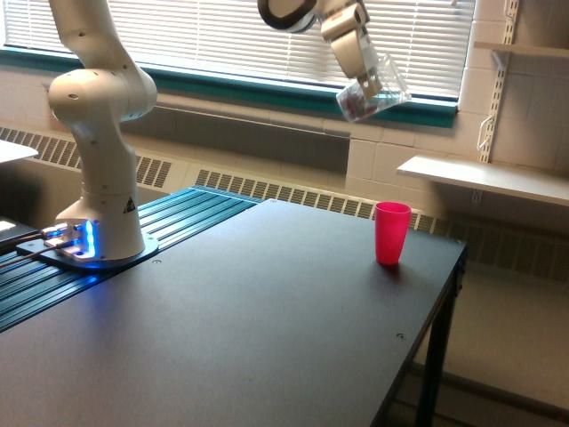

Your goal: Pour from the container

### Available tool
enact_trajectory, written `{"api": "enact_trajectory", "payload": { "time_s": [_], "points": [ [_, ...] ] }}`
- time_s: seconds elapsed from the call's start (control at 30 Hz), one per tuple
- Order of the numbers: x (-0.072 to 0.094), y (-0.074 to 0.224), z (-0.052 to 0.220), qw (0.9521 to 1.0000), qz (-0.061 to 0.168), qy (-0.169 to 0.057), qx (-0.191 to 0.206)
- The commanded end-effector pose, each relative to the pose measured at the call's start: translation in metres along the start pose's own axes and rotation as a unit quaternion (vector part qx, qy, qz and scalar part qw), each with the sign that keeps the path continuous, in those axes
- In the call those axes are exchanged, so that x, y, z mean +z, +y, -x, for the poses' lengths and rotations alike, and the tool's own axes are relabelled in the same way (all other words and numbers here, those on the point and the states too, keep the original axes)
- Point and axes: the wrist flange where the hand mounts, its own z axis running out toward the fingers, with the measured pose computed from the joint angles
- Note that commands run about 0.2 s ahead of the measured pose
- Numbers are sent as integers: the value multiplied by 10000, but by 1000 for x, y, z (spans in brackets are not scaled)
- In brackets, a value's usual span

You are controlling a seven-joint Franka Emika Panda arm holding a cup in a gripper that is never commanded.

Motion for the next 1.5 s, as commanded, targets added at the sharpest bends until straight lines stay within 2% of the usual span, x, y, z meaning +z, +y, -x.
{"api": "enact_trajectory", "payload": {
  "time_s": [0.03, 0.1, 0.37, 0.8, 1.27, 1.5],
  "points": [
    [23, -3, 30, 9996, 142, -245, -71],
    [30, -3, 38, 9993, 249, -220, -143],
    [56, -1, 56, 9981, 386, -410, -235],
    [102, 8, 65, 9950, 590, -797, 121],
    [132, 2, 78, 9927, 846, -832, 234],
    [142, -3, 94, 9905, 894, -980, 370]
  ]
}}
